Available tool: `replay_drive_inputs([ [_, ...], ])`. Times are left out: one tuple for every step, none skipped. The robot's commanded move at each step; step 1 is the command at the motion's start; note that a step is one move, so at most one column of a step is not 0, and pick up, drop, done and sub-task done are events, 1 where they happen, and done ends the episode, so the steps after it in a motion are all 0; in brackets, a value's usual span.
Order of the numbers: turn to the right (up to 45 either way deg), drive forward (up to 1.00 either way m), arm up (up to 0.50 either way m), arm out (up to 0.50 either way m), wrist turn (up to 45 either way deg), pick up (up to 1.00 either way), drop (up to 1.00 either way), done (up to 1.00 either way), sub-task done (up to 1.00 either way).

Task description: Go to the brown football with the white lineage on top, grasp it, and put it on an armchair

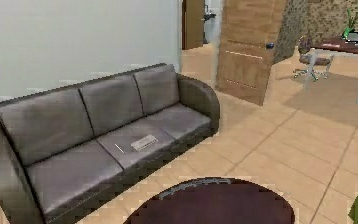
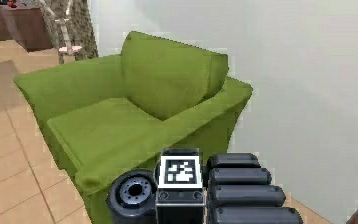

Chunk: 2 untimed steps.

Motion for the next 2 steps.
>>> replay_drive_inputs([
  [0.0, 0.50, 0.00, 0.00, 0.0, 0.00, 0.00, 0.00, 0.00],
  [45.0, 0.00, 0.00, 0.00, 0.0, 0.00, 0.00, 0.00, 0.00],
])
